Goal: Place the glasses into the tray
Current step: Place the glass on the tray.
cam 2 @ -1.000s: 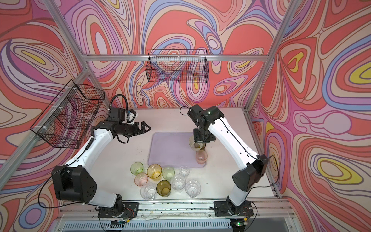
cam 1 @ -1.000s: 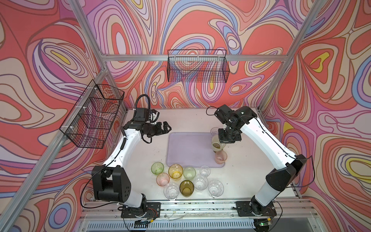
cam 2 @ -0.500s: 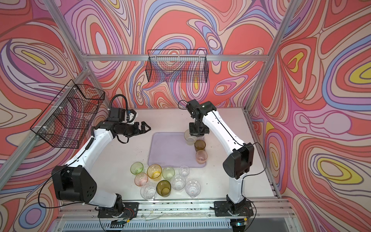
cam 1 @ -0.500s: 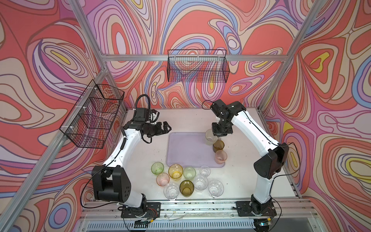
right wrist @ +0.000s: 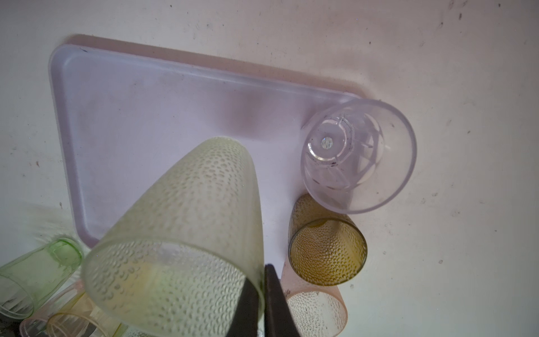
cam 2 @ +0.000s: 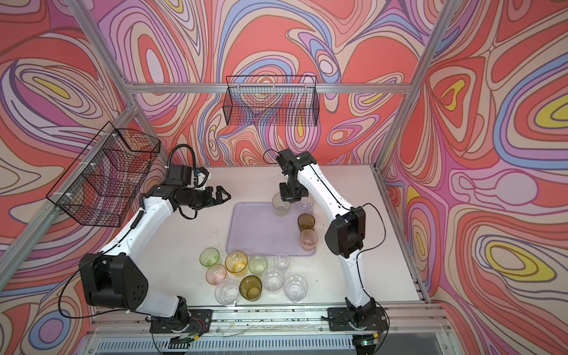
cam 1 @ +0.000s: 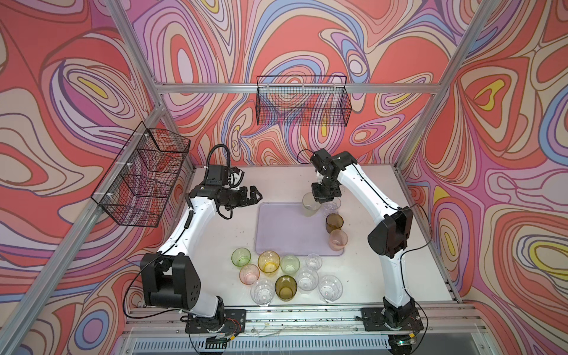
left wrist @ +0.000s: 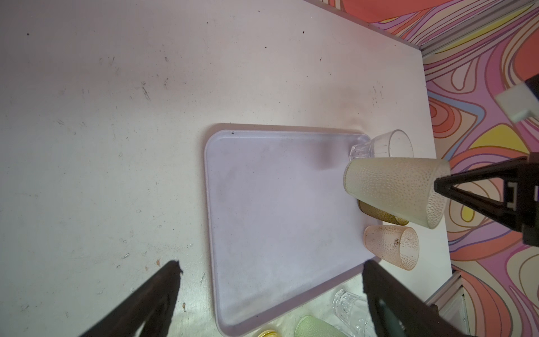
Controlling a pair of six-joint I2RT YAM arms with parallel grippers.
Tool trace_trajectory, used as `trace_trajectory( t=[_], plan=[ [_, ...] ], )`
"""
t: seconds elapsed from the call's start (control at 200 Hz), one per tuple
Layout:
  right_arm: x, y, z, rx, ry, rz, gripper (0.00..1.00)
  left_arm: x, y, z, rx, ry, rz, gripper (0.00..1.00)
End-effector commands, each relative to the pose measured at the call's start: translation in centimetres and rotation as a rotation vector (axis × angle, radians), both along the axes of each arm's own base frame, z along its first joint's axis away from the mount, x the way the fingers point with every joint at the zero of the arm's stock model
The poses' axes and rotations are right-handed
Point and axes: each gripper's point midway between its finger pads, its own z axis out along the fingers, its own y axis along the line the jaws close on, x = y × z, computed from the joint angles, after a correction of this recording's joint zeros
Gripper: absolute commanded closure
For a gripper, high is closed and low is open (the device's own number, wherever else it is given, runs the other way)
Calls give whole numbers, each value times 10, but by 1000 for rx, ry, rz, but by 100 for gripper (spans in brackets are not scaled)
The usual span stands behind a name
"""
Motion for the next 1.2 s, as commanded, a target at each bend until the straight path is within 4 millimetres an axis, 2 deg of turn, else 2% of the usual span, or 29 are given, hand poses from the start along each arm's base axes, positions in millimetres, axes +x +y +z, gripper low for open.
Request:
trace_trajectory(
  t=[0.0, 0.421, 1.197],
  plan=[
    [7, -3, -2, -1, 7, 16, 100, -5, 1, 6, 24, -7, -13, 0],
    [18, -9, -24, -21, 29, 6, 100, -5, -1, 5, 17, -2, -16, 0],
    [34, -15, -39, -34, 25, -8, 100, -6, -1, 4, 16, 0, -16, 0]
  ],
)
